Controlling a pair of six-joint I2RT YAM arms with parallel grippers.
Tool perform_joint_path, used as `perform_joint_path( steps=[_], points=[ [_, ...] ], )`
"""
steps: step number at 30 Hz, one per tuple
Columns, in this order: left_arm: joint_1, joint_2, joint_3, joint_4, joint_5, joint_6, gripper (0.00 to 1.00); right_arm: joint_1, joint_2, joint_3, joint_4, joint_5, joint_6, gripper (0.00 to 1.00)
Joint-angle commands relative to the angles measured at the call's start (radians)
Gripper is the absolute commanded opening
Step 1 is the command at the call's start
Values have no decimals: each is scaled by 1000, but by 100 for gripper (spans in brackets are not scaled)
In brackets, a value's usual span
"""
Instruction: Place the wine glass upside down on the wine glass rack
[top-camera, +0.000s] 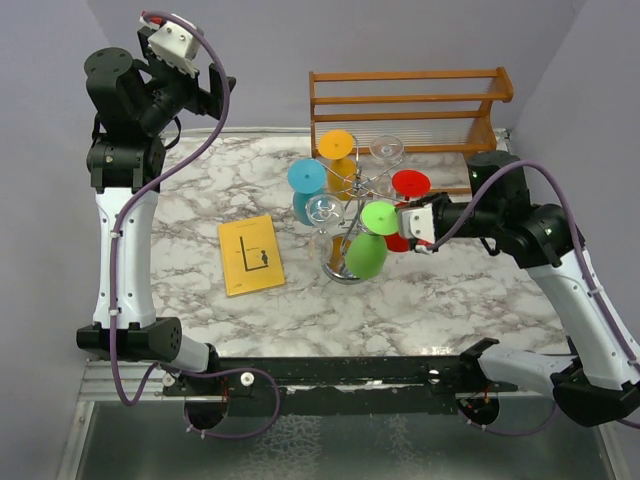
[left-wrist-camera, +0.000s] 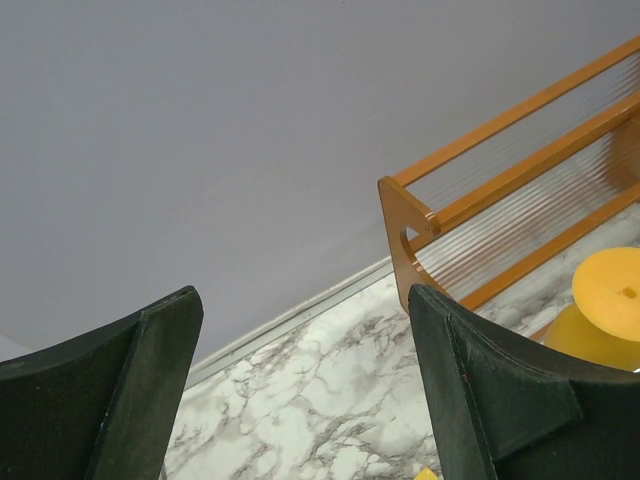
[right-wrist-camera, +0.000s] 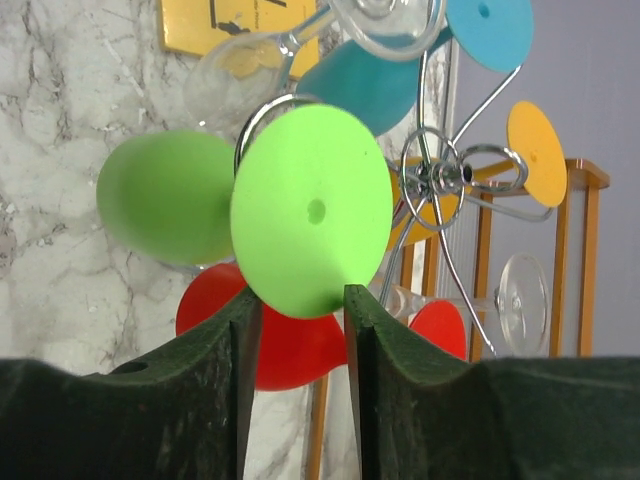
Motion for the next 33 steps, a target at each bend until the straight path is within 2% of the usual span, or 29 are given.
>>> perform_joint_path(
  steps=[1, 5, 10, 16, 21, 25, 27, 33],
  points=[
    [7, -32, -17, -11, 25, 24, 87, -31, -38, -11, -6, 26, 21, 41],
    [6, -32, -20, -17, 23, 33, 87, -72, -58, -2, -27, 0, 37, 52],
    [6, -38, -47, -23, 22, 32, 87, -148, -90, 32, -44, -51, 91, 60],
    [6, -74, -131, -12, -16, 27, 87, -274, -122, 55, 13, -22, 303, 72],
    [6, -109, -220, 9, -84, 1, 87, -387, -132, 15, 173, 211, 505, 77],
    [6, -145, -284, 40, -191, -15, 88, -472, -116, -68, 381, 415, 678, 94],
    [6, -164, -314, 53, -229, -32, 95, -502, -117, -107, 456, 445, 751, 100],
    [6, -210, -404, 103, -341, -89, 99, -561, -119, -170, 604, 426, 973, 100]
  ],
)
